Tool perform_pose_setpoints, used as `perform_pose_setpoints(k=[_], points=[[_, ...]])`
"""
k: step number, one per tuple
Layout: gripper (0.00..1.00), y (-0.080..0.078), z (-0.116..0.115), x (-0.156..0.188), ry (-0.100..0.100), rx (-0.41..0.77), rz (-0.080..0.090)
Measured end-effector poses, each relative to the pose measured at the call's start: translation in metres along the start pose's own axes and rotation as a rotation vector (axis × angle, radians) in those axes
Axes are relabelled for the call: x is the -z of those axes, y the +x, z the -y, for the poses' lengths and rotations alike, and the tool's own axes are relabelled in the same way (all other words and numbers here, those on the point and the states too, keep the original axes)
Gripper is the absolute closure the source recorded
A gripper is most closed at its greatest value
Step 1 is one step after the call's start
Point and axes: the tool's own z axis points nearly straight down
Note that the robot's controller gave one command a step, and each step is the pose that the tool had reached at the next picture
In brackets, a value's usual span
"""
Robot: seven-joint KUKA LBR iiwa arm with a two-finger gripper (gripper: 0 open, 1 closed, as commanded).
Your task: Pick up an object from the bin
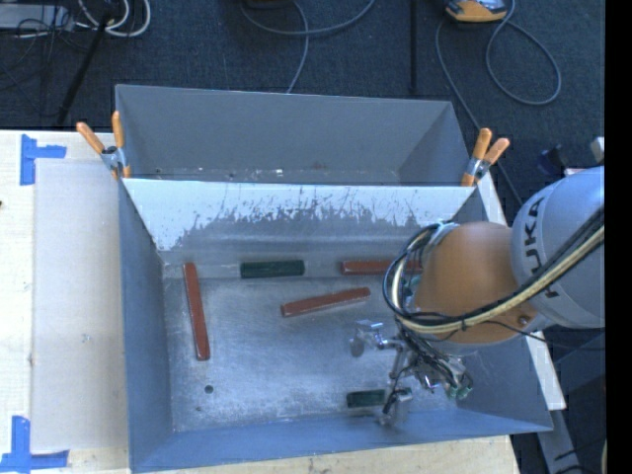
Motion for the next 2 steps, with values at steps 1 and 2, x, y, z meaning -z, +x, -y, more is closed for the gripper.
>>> perform_pose_setpoints(k=[1,2], points=[[0.00,0.004,0.021,-0.001,0.000,0.001,-0.003],[0.00,-0.001,0.008,-0.030,0.002,-0.003,0.009]])
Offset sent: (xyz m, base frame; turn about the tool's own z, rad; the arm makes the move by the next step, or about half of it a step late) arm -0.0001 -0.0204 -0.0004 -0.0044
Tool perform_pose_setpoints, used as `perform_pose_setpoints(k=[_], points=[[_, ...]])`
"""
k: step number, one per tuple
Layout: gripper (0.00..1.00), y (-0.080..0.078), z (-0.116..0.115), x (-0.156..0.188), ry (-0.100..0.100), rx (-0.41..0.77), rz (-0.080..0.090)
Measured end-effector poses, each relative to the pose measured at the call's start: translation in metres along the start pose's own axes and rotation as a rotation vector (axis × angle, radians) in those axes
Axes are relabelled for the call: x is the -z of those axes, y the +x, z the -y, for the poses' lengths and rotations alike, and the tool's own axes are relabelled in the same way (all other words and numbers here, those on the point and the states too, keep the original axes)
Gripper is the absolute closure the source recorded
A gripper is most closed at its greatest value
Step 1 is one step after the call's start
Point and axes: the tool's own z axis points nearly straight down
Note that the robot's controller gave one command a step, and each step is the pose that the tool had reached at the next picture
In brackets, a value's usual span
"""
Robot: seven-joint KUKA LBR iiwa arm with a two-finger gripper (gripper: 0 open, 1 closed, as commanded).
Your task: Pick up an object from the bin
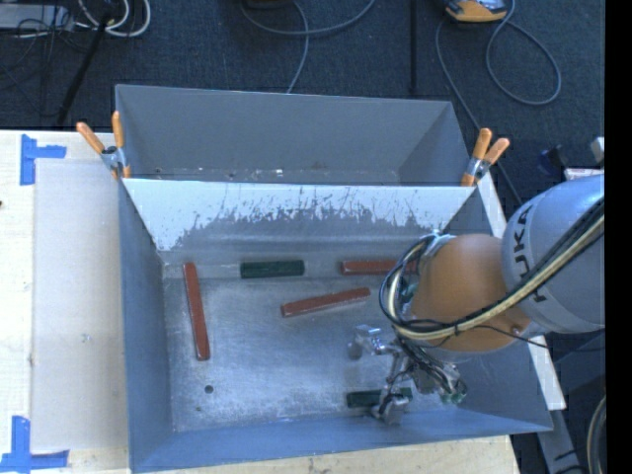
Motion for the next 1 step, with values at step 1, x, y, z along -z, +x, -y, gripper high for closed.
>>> perform_pose_setpoints(k=[1], points=[[0.00,0.0023,0.0110,0.0004,-0.002,-0.111,-0.002]])
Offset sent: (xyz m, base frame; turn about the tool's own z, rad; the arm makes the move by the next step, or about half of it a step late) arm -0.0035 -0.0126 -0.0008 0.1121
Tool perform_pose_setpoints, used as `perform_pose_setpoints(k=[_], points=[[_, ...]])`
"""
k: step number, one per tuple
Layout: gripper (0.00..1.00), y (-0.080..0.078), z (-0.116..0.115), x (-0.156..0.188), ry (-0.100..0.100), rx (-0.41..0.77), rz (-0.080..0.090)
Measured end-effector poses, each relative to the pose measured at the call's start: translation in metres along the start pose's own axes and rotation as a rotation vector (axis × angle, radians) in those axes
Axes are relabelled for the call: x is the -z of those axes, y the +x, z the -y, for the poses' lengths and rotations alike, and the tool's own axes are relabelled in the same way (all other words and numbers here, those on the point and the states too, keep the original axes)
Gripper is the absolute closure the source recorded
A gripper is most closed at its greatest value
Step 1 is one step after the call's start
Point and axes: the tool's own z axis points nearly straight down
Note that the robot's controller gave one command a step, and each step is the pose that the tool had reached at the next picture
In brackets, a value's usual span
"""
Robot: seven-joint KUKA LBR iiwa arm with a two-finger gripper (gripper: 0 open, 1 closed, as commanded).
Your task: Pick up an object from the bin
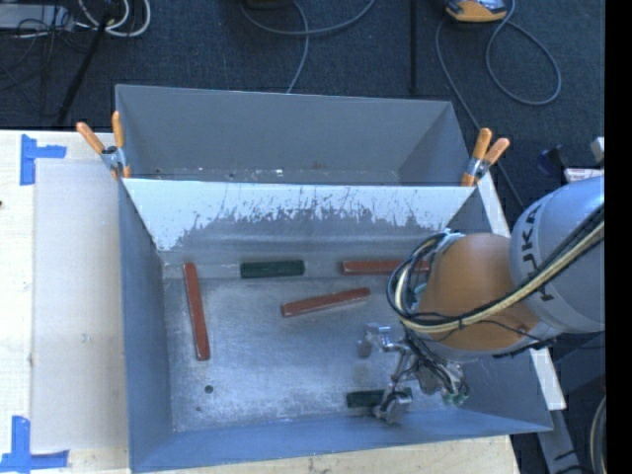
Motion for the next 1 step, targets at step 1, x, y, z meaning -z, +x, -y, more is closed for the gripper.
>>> perform_pose_setpoints(k=[1], points=[[1.00,0.0031,0.0000,-0.0017,0.000,0.003,-0.012]])
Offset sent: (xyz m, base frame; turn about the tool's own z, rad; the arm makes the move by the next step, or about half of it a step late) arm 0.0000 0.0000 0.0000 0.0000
